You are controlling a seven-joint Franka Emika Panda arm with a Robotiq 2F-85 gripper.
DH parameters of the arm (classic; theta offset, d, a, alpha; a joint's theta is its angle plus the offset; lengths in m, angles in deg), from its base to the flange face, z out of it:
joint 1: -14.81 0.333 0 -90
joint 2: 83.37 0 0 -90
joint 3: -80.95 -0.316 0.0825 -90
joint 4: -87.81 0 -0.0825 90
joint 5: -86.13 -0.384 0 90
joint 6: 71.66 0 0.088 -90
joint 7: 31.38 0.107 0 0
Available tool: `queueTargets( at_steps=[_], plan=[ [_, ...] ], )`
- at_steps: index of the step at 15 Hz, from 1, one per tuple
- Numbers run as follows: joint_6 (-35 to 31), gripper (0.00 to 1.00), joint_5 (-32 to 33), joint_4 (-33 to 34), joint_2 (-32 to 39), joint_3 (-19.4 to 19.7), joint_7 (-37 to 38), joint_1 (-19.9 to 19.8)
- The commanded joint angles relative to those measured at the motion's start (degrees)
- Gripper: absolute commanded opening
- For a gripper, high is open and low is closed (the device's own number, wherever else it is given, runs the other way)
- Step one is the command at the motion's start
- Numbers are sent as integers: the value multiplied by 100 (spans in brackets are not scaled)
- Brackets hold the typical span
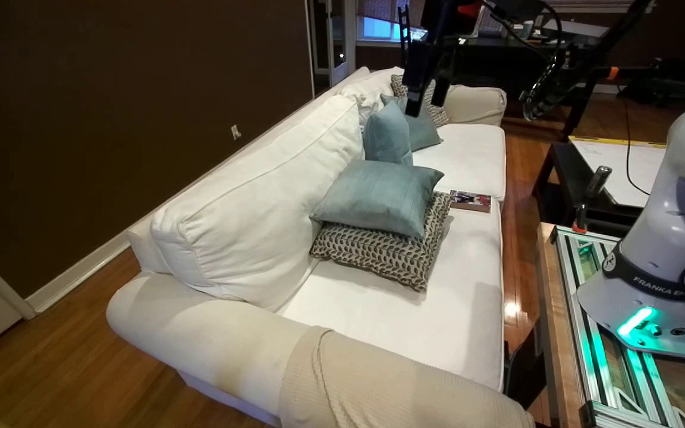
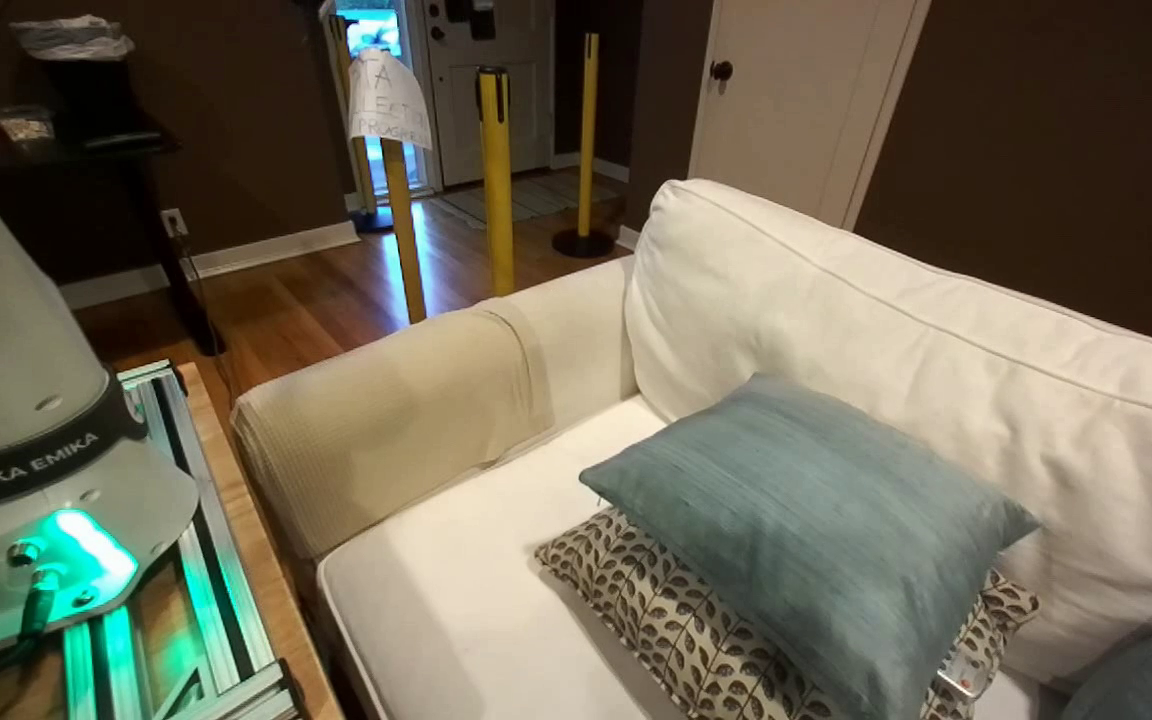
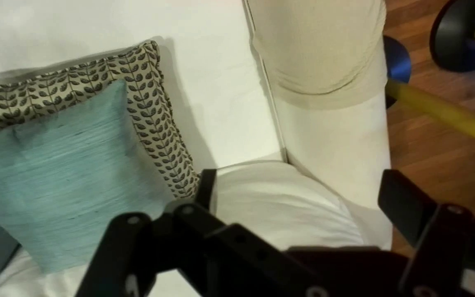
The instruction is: Take out the remote in between the pillows
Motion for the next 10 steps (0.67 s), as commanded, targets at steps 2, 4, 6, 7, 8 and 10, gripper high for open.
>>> queueTargets(
  at_steps=[2, 4, 6, 7, 8, 10],
  plan=[
    [-471, 100, 331, -197, 27, 488, 356, -739],
    [-752, 100, 522, -323, 33, 681, 511, -1096],
    [-950, 100, 719, -427, -70, 836, 720, -1434],
    [-1058, 100, 833, -492, -124, 909, 820, -1615],
    [-1111, 100, 911, -532, -140, 979, 946, -1782],
    [-941, 100, 806, -317, 20, 1004, 694, -1671]
  ],
)
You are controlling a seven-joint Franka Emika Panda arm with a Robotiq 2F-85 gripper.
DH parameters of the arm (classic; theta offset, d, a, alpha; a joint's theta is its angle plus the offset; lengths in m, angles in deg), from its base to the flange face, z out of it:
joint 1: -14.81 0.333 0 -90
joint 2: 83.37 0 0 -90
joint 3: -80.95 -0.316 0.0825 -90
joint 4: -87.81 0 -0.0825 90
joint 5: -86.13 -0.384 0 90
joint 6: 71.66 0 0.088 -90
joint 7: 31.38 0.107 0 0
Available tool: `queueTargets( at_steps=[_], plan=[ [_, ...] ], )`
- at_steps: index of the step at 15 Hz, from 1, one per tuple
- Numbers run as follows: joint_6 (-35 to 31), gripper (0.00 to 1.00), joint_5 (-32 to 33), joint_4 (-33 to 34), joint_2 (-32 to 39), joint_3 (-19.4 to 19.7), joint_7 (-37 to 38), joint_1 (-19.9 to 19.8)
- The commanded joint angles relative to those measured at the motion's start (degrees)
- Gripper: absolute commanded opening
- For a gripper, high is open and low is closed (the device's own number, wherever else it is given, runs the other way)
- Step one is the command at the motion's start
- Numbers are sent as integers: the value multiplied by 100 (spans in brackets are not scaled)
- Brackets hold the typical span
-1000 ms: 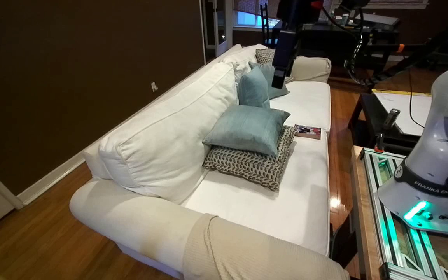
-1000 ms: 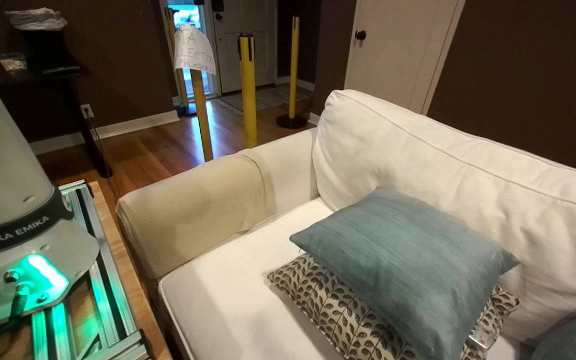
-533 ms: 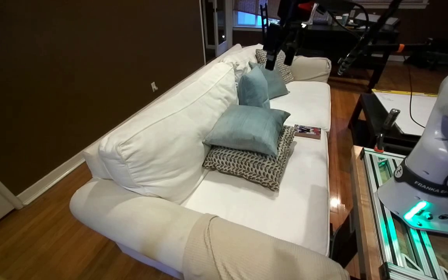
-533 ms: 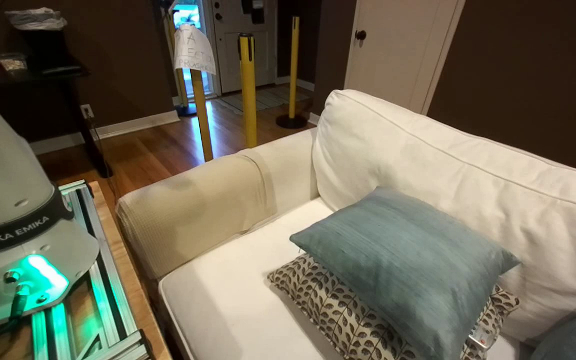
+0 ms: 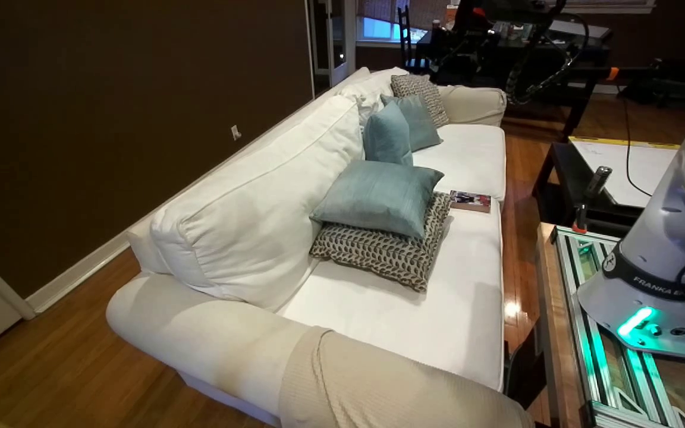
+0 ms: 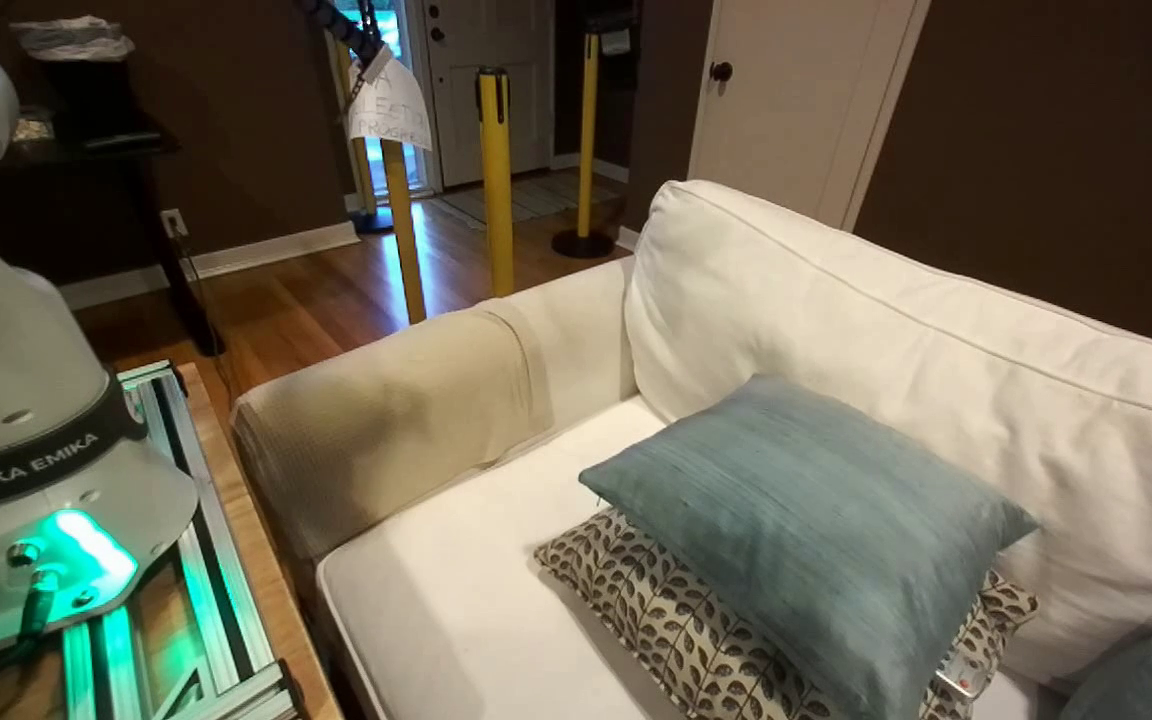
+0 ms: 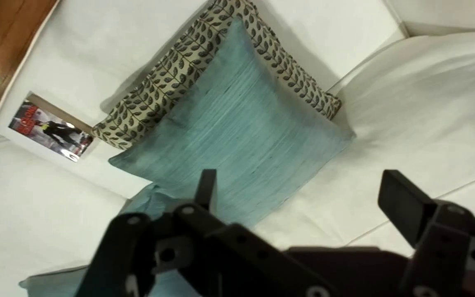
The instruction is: Take out the remote in between the pillows
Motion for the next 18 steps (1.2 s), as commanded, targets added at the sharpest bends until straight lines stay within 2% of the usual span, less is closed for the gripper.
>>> queueTargets(
  at_steps=[1, 6, 8, 12, 18],
  plan=[
    [14, 100, 36, 7, -8, 61, 26, -37],
    [-54, 100, 105, 16, 93, 11, 250, -127],
    [-319, 100, 225, 228, 488, 54, 683, -385],
    [-610, 100, 366, 844, 1529, 354, 978, -657],
    [-939, 100, 169, 2064, 3312, 1054, 964, -583]
  ],
)
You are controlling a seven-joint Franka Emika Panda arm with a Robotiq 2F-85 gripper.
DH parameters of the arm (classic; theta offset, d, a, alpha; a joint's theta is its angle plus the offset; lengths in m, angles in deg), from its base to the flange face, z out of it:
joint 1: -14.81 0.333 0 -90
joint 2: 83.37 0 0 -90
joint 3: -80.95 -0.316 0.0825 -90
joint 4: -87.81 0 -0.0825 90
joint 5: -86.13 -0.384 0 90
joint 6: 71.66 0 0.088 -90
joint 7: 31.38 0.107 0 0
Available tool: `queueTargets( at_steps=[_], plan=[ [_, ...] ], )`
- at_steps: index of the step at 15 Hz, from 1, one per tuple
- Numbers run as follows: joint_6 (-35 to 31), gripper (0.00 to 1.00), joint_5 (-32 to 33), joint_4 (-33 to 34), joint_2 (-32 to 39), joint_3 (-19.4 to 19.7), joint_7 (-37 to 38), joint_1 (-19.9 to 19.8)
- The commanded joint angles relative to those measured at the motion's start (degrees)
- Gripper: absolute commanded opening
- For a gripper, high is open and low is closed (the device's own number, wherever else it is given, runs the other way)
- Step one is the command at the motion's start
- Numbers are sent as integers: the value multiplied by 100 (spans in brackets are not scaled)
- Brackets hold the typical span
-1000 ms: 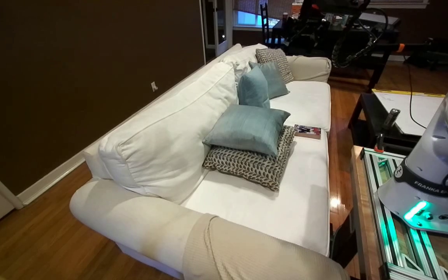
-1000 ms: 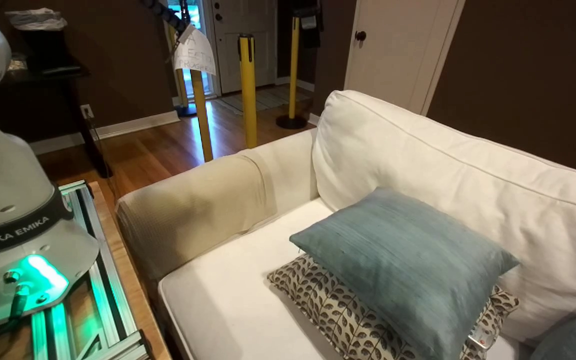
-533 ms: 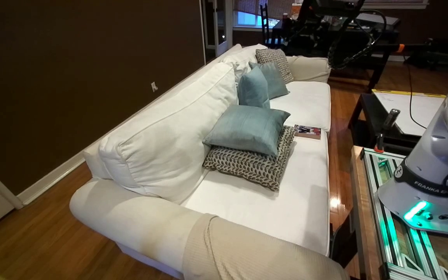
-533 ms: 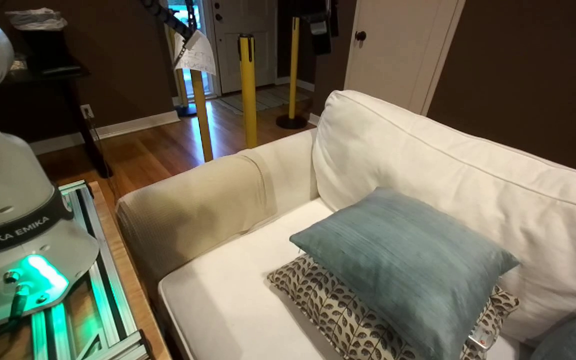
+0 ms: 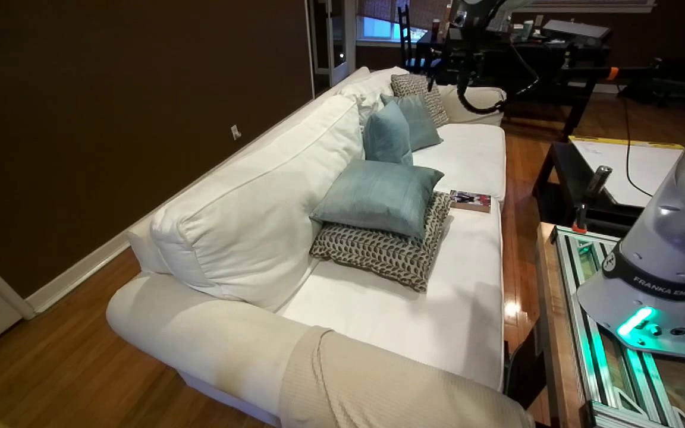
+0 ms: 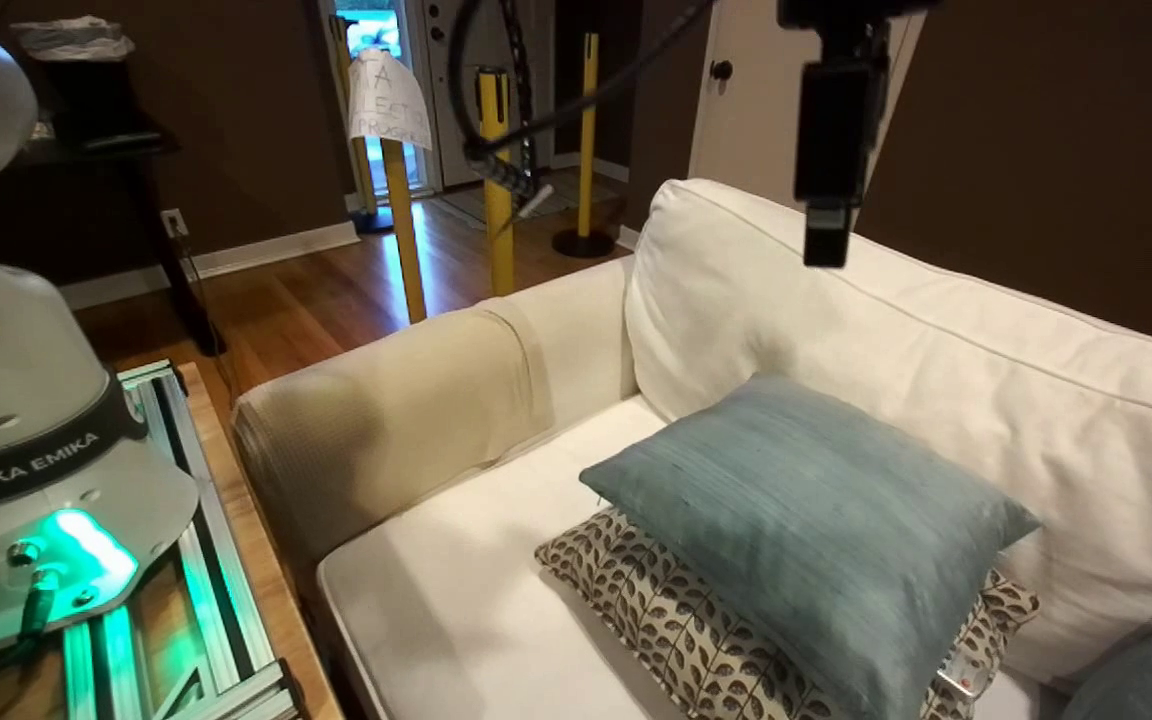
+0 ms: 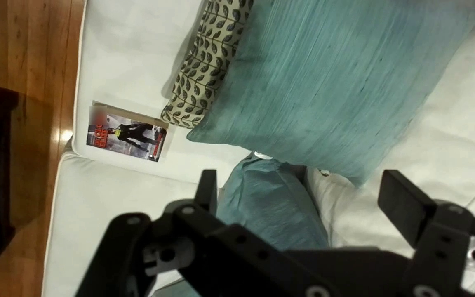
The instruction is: Take out the remote in between the pillows
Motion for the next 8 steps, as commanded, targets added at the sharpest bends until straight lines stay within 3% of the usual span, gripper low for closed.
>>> queueTargets(
  at_steps=[1, 8],
  plan=[
    [-90, 100, -140, 928, 1199, 389, 27, 108],
    [23, 100, -716, 2118, 2680, 835, -142, 44]
  ],
)
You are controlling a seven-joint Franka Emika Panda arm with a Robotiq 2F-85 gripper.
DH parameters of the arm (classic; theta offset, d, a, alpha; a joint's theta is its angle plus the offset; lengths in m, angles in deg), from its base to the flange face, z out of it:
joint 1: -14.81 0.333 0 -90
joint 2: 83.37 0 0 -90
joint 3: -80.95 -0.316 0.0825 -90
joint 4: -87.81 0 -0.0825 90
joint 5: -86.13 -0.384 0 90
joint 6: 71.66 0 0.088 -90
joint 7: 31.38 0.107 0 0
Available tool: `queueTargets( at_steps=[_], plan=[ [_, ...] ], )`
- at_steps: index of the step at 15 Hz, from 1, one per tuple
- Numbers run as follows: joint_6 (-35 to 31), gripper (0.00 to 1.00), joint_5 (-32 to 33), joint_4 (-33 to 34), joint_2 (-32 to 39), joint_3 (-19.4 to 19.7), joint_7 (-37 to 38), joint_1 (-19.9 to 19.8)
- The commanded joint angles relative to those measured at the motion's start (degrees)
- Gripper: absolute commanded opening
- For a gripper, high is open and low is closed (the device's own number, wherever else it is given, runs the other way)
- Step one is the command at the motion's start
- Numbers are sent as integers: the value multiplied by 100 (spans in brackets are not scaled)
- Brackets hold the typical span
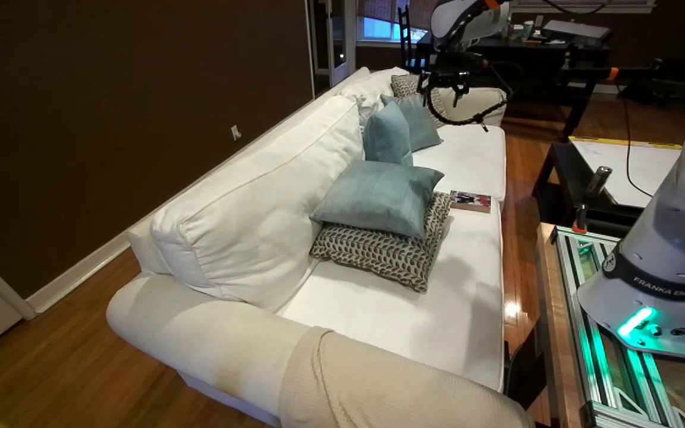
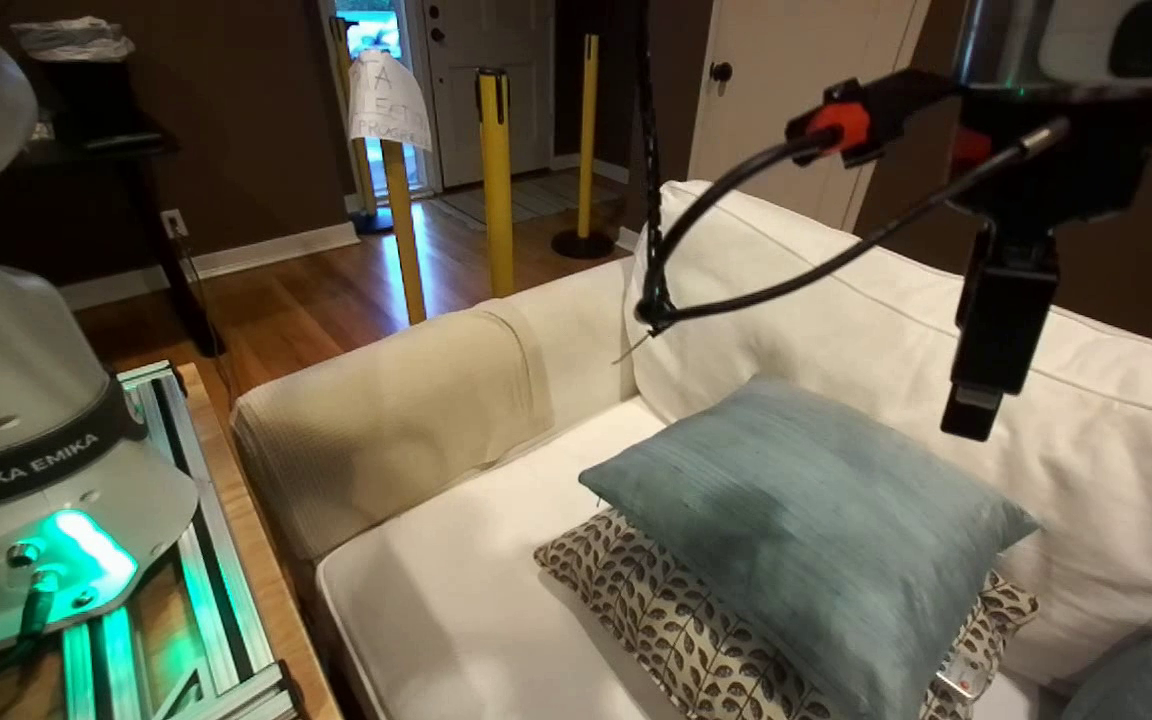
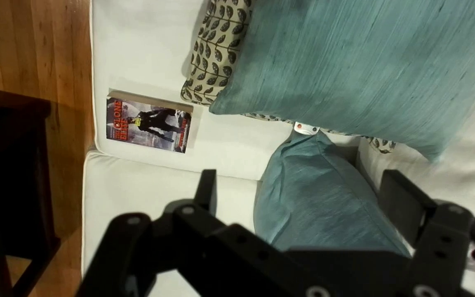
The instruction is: Take out the remote in between the pillows
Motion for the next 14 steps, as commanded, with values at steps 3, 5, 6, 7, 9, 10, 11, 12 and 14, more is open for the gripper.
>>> queueTargets(
  at_steps=[3, 5, 6, 7, 9, 10, 11, 12, 14],
  plan=[
    [184, 100, -652, 954, 1128, 317, -104, -122],
    [36, 100, -491, 658, 867, 399, -83, 48],
    [35, 100, -489, 674, 897, 411, -83, 49],
    [35, 100, -487, 675, 888, 411, -82, 61],
    [26, 100, -480, 661, 838, 410, -78, 95],
    [26, 100, -480, 664, 832, 409, -77, 102],
    [26, 100, -479, 664, 830, 411, -77, 101],
    [226, 100, -584, 913, 1082, 407, -34, 16],
    [586, 100, -942, 1306, 1449, 300, -171, -178]
  ],
)
